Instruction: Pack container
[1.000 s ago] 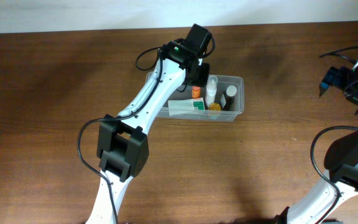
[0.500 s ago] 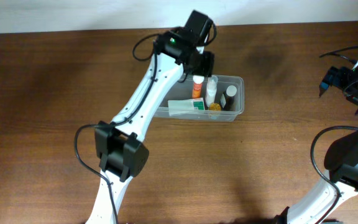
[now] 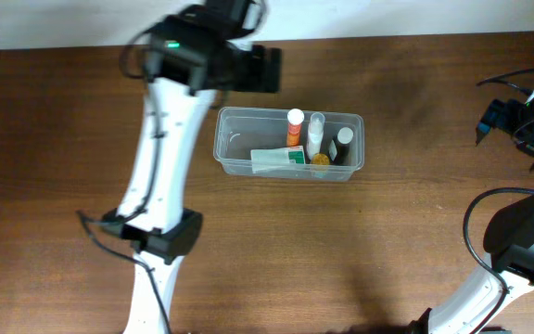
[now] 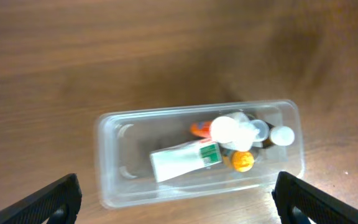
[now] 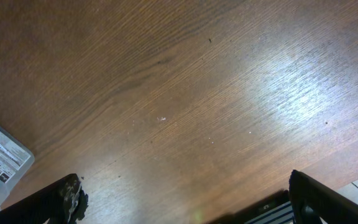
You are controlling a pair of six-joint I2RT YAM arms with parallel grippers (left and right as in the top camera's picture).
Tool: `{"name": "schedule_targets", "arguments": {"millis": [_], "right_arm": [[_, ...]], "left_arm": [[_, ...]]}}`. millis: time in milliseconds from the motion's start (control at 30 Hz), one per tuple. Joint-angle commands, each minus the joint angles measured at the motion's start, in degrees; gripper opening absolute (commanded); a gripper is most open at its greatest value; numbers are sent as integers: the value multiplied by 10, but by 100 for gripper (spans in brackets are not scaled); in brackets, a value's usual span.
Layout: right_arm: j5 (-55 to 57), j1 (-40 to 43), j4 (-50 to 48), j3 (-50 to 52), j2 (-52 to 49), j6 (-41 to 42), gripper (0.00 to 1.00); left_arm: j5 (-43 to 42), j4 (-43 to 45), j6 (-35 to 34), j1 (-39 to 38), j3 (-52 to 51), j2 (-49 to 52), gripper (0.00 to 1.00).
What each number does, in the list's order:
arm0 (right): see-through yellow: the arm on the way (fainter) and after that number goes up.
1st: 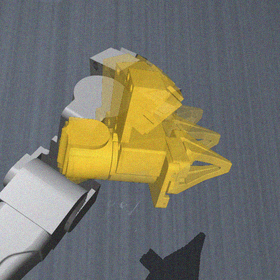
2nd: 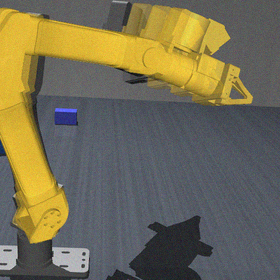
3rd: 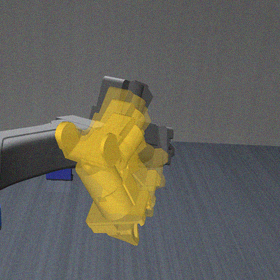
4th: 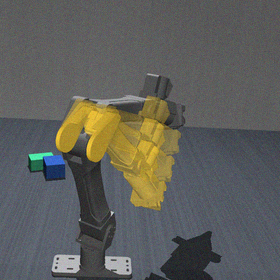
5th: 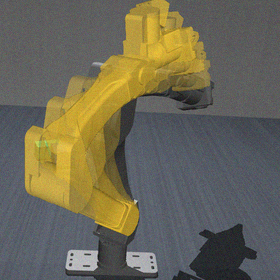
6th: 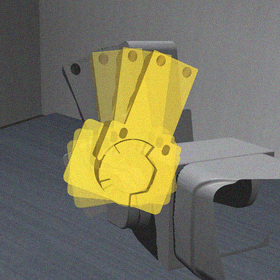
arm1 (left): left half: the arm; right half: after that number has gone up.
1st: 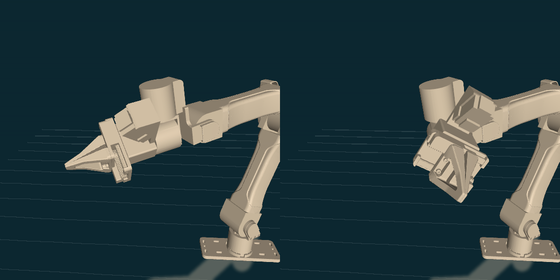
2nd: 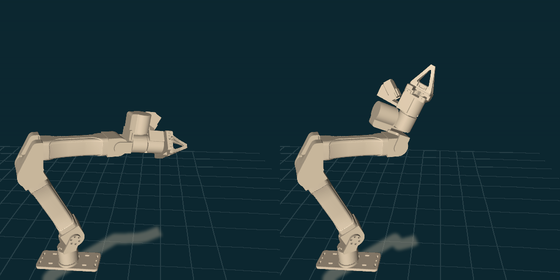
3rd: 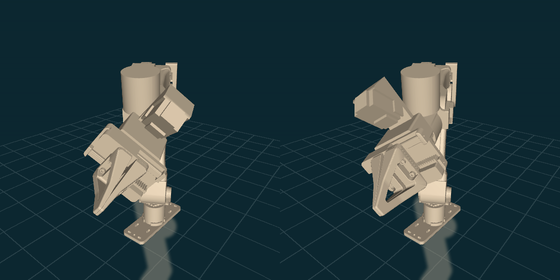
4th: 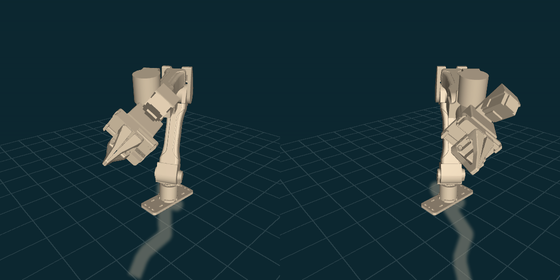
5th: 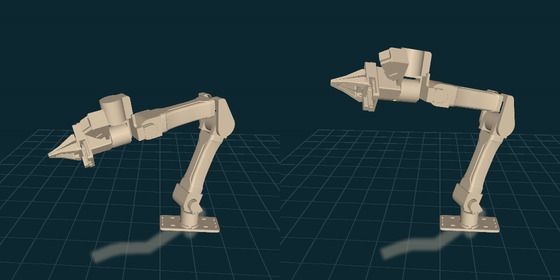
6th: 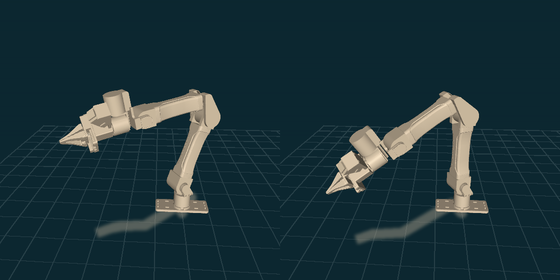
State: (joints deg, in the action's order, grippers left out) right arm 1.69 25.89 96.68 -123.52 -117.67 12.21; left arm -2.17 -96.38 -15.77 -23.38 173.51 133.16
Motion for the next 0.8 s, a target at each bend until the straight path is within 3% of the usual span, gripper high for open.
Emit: {"name": "schedule_targets", "arguments": {"millis": [0, 233, 533, 767], "right_arm": [[9, 0, 0, 0, 21, 5, 98], [9, 0, 0, 0, 21, 5, 98], [9, 0, 0, 0, 21, 5, 98], [9, 0, 0, 0, 21, 5, 98]], "left_arm": [[-45, -3, 30, 40, 25, -63, 99], [-120, -3, 66, 97, -33, -184, 99], [-101, -3, 86, 102, -389, -494, 99], [-101, 25, 86, 102, -544, -681, 99]]}}
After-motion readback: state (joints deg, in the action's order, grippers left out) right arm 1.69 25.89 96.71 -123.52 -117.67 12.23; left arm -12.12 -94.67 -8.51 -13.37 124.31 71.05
